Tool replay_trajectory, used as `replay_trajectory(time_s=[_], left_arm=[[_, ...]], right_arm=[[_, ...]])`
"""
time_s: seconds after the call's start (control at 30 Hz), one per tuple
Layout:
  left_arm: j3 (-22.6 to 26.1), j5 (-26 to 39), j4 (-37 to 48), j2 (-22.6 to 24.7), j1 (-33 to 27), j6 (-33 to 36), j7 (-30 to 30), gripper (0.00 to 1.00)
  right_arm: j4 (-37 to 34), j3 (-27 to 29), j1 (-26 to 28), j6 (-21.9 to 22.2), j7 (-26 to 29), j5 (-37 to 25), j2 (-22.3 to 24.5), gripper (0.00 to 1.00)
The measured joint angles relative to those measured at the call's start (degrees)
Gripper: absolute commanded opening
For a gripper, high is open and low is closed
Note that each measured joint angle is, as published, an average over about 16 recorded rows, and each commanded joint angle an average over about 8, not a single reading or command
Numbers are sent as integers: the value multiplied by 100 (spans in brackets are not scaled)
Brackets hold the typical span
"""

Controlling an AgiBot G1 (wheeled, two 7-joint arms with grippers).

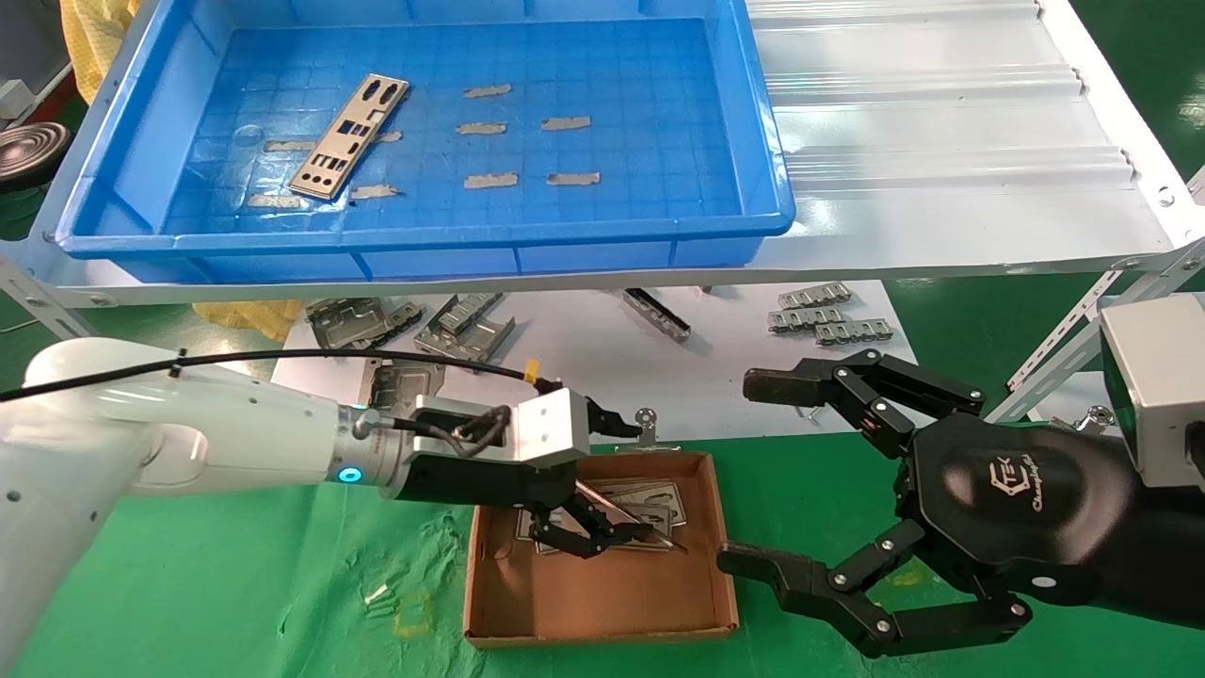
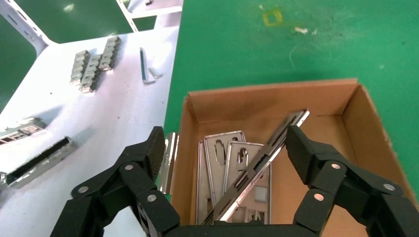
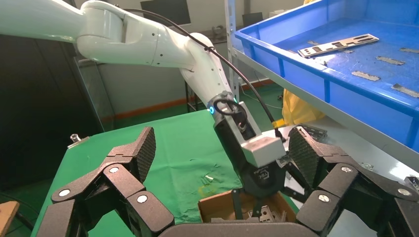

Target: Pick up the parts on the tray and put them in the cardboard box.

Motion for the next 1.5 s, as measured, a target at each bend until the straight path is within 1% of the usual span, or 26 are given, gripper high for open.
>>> replay_trajectory(time_s=[0.23, 0.4, 0.73, 0.97, 1.23, 1.5], left_arm=[[-87, -147, 287, -21, -68, -36, -157, 100], [-214, -337, 499, -82, -114, -31, -404, 100], [-618, -929, 848, -371, -135, 421, -1042, 100], [-790, -1183, 961, -502, -103, 647, -1269, 100], [-839, -1205, 857, -557, -49, 664, -1310, 100], [-1043, -1238, 283, -818, 185, 685, -1506, 100]], right_arm=[[0, 0, 0, 0, 0, 0, 0, 100], [0, 0, 0, 0, 0, 0, 0, 100], [-1, 0, -1, 1, 0, 0, 0, 100], [-1, 1, -1, 1, 0, 1, 1, 100], [-2, 1, -2, 2, 0, 1, 1, 100], [-2, 1, -2, 2, 0, 1, 1, 100]])
